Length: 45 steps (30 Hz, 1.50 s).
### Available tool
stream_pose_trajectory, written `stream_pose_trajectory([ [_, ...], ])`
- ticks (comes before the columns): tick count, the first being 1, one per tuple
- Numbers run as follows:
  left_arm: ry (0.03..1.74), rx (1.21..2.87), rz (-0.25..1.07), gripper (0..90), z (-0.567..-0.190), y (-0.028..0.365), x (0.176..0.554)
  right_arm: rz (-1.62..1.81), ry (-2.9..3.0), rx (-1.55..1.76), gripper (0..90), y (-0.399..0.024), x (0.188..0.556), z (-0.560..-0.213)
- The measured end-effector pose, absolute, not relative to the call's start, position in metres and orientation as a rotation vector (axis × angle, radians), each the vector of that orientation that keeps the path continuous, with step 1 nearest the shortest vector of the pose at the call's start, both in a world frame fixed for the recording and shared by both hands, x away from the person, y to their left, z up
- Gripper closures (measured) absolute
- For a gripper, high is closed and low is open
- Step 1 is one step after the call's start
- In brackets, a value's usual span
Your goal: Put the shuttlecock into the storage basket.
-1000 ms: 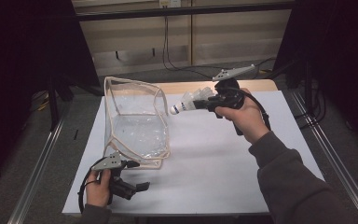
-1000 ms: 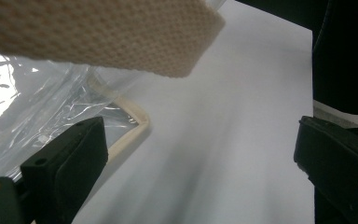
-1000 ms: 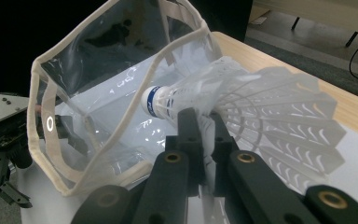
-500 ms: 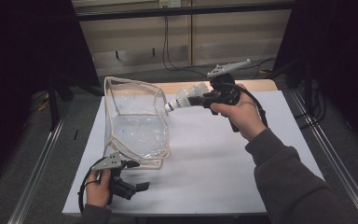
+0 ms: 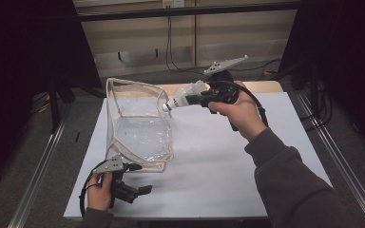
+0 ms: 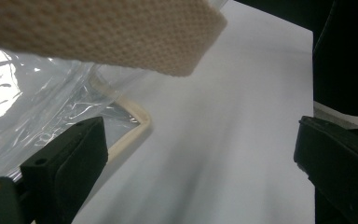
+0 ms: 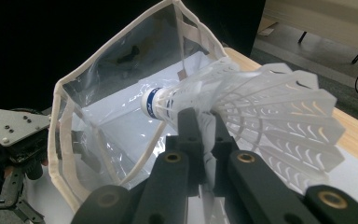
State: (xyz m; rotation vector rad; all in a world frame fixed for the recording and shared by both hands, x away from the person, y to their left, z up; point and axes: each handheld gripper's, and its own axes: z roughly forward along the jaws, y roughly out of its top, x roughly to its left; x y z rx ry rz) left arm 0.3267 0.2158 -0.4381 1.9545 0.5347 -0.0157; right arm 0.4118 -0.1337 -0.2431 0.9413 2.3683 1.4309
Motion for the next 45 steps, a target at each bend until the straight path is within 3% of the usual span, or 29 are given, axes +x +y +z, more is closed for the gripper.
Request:
stream_pose_trajectory([
  [45,0.530,1.960,-0.003,2.9,-0.438,0.217,0.327,1.385,2.408,0.876,89.4,-0.075,0.422,-0.237],
])
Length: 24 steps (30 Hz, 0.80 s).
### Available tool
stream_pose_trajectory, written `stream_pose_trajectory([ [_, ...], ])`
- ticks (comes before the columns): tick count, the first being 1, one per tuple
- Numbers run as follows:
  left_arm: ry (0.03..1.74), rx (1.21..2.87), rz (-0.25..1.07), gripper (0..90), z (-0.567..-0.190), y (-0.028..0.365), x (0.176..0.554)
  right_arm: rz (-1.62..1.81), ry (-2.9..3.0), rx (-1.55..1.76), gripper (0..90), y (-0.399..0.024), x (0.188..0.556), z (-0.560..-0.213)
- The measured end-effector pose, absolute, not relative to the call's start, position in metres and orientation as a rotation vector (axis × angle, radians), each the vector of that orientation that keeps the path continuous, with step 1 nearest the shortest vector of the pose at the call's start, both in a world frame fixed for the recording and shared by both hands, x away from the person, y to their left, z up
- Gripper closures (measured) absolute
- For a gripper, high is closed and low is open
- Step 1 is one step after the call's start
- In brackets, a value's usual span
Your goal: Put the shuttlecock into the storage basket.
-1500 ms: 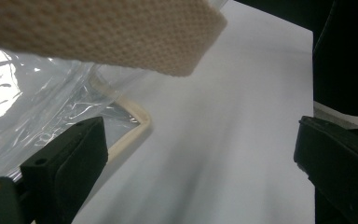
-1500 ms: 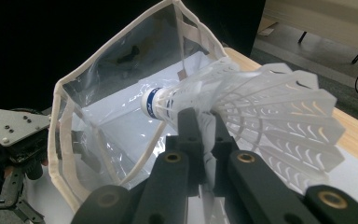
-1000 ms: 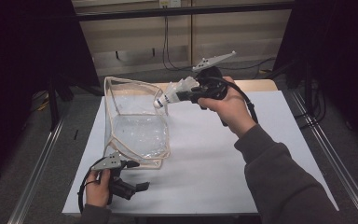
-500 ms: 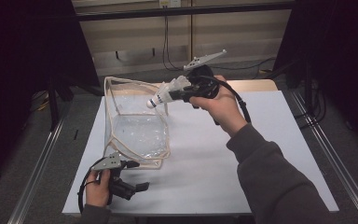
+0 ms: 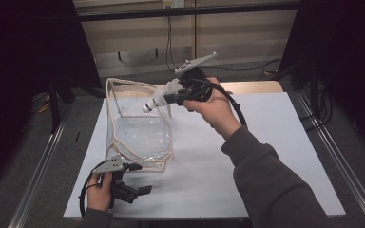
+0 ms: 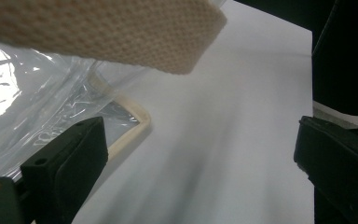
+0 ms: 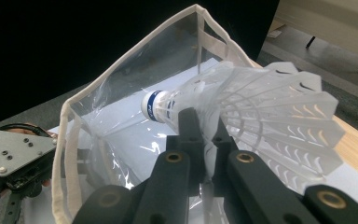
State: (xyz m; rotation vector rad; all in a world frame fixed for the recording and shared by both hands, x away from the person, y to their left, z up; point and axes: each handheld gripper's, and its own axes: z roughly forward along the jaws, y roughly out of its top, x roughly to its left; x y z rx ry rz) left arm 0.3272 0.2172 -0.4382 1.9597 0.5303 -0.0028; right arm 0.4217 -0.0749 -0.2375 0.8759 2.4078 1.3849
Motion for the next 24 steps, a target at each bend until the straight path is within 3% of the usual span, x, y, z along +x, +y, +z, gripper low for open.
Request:
stream_pose_trajectory([
  [24,0.540,1.952,-0.022,2.9,-0.439,0.217,0.326,1.342,2.462,0.815,89.3,-0.043,0.429,-0.250],
])
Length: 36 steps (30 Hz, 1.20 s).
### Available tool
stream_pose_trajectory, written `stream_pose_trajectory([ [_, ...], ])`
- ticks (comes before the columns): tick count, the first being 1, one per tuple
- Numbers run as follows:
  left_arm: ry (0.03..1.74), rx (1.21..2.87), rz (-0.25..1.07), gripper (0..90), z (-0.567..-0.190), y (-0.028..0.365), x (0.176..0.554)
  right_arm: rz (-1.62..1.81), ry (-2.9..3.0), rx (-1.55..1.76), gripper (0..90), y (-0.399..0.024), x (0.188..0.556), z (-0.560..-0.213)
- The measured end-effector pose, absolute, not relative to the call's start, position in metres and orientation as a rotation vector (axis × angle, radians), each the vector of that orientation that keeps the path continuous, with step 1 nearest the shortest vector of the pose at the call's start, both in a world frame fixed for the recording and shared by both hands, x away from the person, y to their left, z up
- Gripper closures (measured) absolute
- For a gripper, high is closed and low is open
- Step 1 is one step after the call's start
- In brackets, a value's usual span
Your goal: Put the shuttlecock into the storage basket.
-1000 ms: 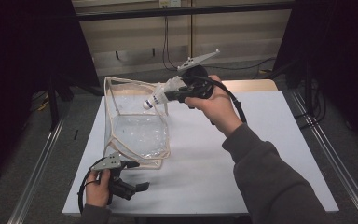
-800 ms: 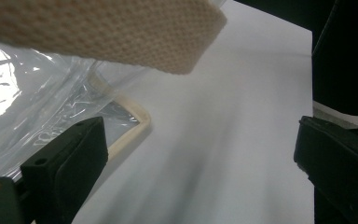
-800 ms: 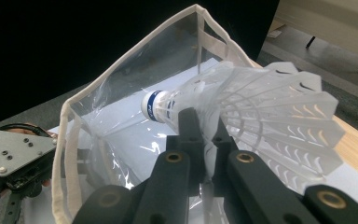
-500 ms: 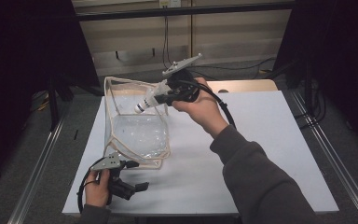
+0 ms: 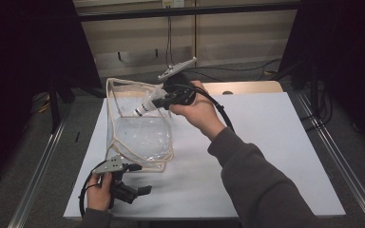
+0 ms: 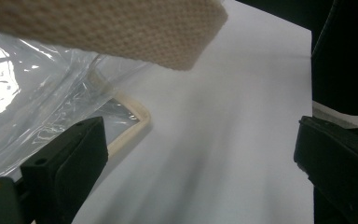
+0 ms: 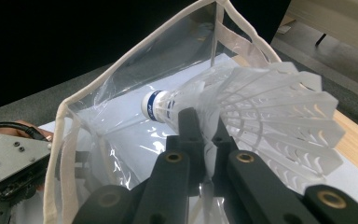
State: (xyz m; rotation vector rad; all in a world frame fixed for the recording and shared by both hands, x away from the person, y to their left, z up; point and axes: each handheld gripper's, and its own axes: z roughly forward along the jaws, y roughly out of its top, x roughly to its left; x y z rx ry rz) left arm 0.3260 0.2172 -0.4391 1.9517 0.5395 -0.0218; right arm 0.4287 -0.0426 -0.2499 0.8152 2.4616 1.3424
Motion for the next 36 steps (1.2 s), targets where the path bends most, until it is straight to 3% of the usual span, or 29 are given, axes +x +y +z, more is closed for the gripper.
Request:
stream_pose_trajectory([
  [36,0.542,1.951,-0.024,2.9,-0.440,0.220,0.325,1.287,2.507,0.787,89.2,-0.004,0.439,-0.274],
])
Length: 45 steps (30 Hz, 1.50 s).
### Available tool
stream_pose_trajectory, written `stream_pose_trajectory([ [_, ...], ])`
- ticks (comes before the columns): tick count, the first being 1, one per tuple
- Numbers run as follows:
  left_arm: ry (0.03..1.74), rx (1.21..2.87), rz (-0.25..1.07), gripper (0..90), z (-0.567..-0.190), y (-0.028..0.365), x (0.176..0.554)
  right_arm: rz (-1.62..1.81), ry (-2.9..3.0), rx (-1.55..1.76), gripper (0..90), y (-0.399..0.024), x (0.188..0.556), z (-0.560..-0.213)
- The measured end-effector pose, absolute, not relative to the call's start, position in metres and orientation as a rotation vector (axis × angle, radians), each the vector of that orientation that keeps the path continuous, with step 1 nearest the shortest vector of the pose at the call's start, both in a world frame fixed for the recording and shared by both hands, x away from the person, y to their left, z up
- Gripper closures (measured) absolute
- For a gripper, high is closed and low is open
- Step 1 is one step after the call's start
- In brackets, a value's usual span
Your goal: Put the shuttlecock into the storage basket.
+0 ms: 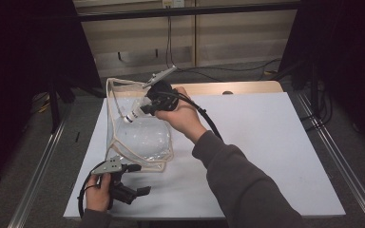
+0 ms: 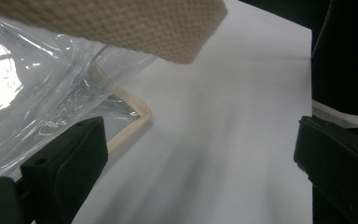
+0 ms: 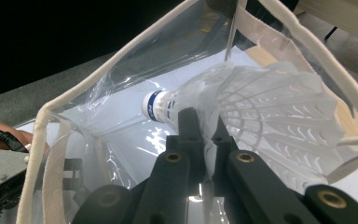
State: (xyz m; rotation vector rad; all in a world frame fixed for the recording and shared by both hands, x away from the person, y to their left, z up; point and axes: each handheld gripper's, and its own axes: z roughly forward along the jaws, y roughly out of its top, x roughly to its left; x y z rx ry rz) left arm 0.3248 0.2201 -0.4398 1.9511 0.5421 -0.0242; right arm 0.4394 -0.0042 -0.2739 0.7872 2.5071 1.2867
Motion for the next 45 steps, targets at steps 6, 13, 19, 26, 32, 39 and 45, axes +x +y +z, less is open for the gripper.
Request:
stream_pose_trajectory([
  [6,0.541,1.956,-0.023,2.9,-0.440,0.220,0.325,1.278,2.512,0.789,89.1,0.001,0.441,-0.278],
  [13,0.539,1.959,-0.022,2.9,-0.440,0.220,0.324,1.261,2.528,0.777,89.1,0.009,0.441,-0.284],
  [19,0.542,1.956,-0.024,2.9,-0.440,0.220,0.324,1.273,2.533,0.777,89.0,0.017,0.440,-0.287],
  [26,0.542,1.952,-0.026,2.9,-0.440,0.220,0.324,1.268,2.541,0.788,88.9,0.022,0.440,-0.292],
  [32,0.541,1.956,-0.025,2.9,-0.440,0.220,0.324,1.269,2.544,0.794,88.9,0.025,0.441,-0.295],
  [39,0.543,1.953,-0.025,2.9,-0.440,0.220,0.324,1.266,2.547,0.799,88.8,0.029,0.442,-0.298],
  [45,0.543,1.953,-0.026,2.9,-0.440,0.220,0.324,1.256,2.558,0.800,88.8,0.033,0.443,-0.302],
])
